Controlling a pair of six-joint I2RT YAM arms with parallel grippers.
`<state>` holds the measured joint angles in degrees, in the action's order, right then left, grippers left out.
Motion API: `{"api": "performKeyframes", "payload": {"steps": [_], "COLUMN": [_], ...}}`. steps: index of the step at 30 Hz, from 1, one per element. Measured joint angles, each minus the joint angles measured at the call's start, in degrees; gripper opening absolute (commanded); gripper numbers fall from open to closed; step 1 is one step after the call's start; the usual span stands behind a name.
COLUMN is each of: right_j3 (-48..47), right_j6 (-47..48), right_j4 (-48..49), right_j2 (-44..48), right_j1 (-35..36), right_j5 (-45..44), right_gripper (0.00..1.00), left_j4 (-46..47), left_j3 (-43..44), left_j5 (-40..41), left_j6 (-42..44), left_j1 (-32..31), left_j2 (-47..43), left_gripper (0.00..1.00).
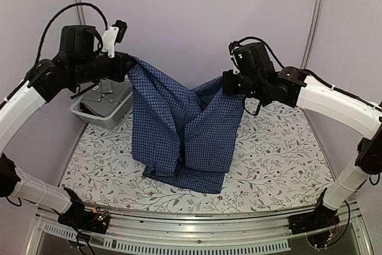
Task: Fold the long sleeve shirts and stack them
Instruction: Flatten out the crumpled shirt at the center of the board.
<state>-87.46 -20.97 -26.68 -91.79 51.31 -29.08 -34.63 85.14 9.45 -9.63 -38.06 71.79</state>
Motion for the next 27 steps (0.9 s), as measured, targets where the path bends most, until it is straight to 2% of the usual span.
{"api": "performKeyframes", "payload": {"steps": [5, 10, 16, 21, 27], "right_j3": [-13.27, -15.56, -21.99, -29.59, -37.18], "right_j6": [12.70, 25.68, 37.05, 40.65, 44.65], "right_j4": [1.22, 7.89, 13.20, 14.45, 14.32], "right_j2": [0.92, 4.52, 8.31, 11.43, 11.19], "right_j1": [0.00, 0.02, 0.02, 0.42, 0.92], "right_j5": [-11.04, -15.02, -13.97, -10.69, -8.17], "right_gripper": [0.00, 0.00, 0.00, 0.00, 0.00], "left_j4": [0.20, 1.40, 2.99, 4.09, 3.54], "left_j3": [9.40, 17.03, 25.55, 28.94, 33.33], "left_j5": [2.21, 3.08, -1.01, -8.87, -12.98], "left_j6": [6.69, 11.52, 14.86, 15.89, 16.06], "left_j1": [0.00, 0.00, 0.00, -0.04, -0.17], "left_j2": [-0.28, -1.05, -1.53, -1.99, 1.05], "left_gripper": [0.00, 0.00, 0.00, 0.00, 0.00]}}
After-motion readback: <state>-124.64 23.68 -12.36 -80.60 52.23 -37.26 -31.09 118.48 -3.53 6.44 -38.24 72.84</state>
